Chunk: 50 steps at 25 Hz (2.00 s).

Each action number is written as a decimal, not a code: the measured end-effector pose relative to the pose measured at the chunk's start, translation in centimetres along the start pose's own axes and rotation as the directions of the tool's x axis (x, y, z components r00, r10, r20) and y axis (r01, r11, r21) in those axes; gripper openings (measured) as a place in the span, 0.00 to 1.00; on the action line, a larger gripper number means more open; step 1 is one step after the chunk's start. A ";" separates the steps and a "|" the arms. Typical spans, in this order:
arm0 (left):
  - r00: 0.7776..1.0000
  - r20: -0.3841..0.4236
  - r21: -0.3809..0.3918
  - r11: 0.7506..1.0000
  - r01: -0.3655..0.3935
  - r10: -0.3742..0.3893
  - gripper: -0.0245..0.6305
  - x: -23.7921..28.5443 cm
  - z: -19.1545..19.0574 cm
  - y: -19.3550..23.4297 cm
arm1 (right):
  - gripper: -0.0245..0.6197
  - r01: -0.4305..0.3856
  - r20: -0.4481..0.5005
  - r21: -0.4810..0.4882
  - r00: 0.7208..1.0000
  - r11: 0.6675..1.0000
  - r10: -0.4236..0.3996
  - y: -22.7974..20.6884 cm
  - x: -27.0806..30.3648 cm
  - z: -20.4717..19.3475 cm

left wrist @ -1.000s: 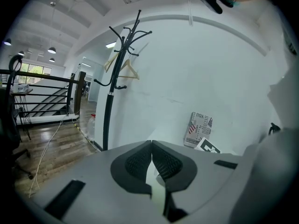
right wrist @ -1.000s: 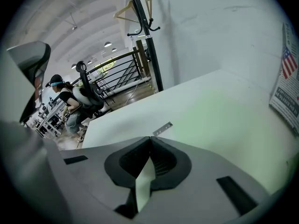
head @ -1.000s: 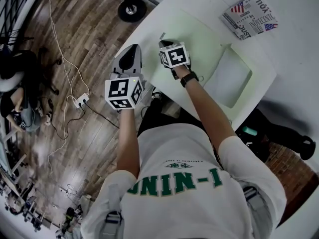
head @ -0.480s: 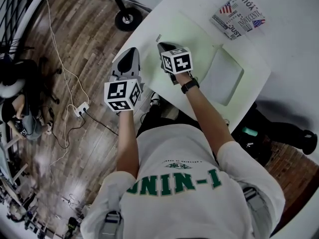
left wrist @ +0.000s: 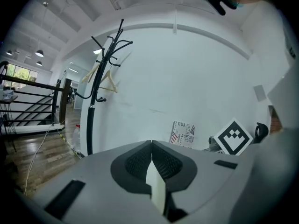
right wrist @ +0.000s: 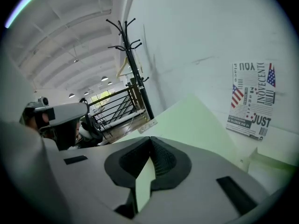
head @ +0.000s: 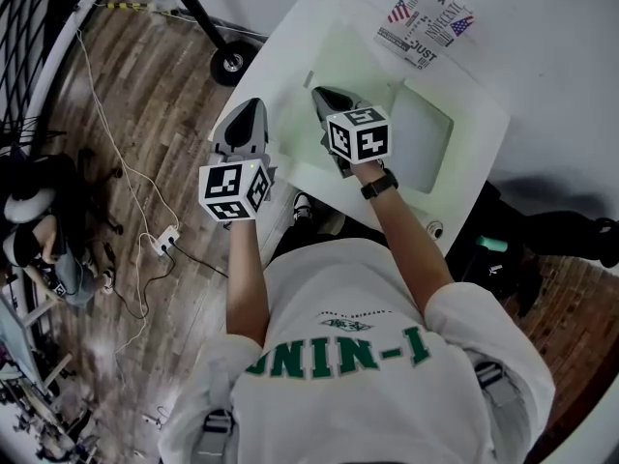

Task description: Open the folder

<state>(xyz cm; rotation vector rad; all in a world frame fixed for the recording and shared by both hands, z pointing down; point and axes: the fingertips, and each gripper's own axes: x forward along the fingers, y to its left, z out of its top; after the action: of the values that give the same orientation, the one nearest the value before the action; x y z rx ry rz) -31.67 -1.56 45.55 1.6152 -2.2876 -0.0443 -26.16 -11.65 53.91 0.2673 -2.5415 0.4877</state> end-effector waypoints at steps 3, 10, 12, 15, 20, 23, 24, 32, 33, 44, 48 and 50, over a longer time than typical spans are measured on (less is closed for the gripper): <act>0.999 0.007 0.018 0.999 0.032 -0.032 0.06 -0.4 0.8 -1.6 | 0.06 0.014 0.045 0.040 0.999 0.999 -0.016 -0.7 -2.4 0.7; 0.991 0.029 0.075 0.989 0.130 -0.133 0.06 -0.9 2.5 -6.6 | 0.06 0.070 0.149 0.060 0.986 0.996 -0.078 -2.4 -8.5 2.0; 0.985 0.030 0.095 0.982 0.165 -0.169 0.06 -0.8 3.0 -8.2 | 0.06 0.093 0.182 0.074 0.978 0.993 -0.105 -3.0 -10.4 2.4; 0.976 0.030 0.120 0.971 0.209 -0.214 0.06 -0.6 3.4 -10.9 | 0.06 0.145 0.230 0.086 0.960 0.986 -0.162 -4.2 -13.6 2.7; 0.956 0.027 0.154 0.947 0.283 -0.291 0.06 -0.4 3.8 -15.2 | 0.06 0.288 0.311 0.080 0.902 0.954 -0.299 -6.1 -19.6 3.2; 0.940 0.020 0.158 0.929 0.333 -0.341 0.06 0.5 3.6 -17.8 | 0.06 0.344 0.328 0.083 0.877 0.935 -0.352 -7.5 -22.5 2.9; 0.933 0.019 0.158 0.922 0.352 -0.360 0.06 0.9 3.5 -18.7 | 0.06 0.363 0.334 0.087 0.867 0.928 -0.370 -8.1 -23.5 2.7; 0.862 -0.010 0.213 0.841 0.497 -0.507 0.06 2.5 3.5 -27.4 | 0.06 0.519 0.394 0.189 0.738 0.834 -0.548 -11.8 -32.6 1.4; 0.855 -0.011 0.217 0.833 0.508 -0.518 0.06 2.8 3.6 -28.5 | 0.06 0.535 0.400 0.201 0.720 0.820 -0.568 -12.3 -33.7 1.3; 0.832 -0.025 0.289 0.792 0.537 -0.555 0.06 4.4 4.7 -35.2 | 0.06 0.610 0.409 0.292 0.616 0.736 -0.673 -15.6 -41.7 0.3; 0.831 -0.027 0.286 0.792 0.540 -0.556 0.06 4.9 4.8 -35.6 | 0.06 0.621 0.408 0.285 0.611 0.730 -0.679 -15.9 -41.9 0.4; 0.830 -0.030 0.279 0.793 0.542 -0.557 0.06 5.0 4.7 -35.4 | 0.06 0.631 0.407 0.276 0.606 0.725 -0.683 -15.9 -41.9 0.5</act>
<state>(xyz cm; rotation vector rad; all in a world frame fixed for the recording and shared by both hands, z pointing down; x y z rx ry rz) -2.29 -19.51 34.68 2.4125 -1.8324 0.0996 13.24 -22.62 35.56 1.4883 -2.6030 0.2657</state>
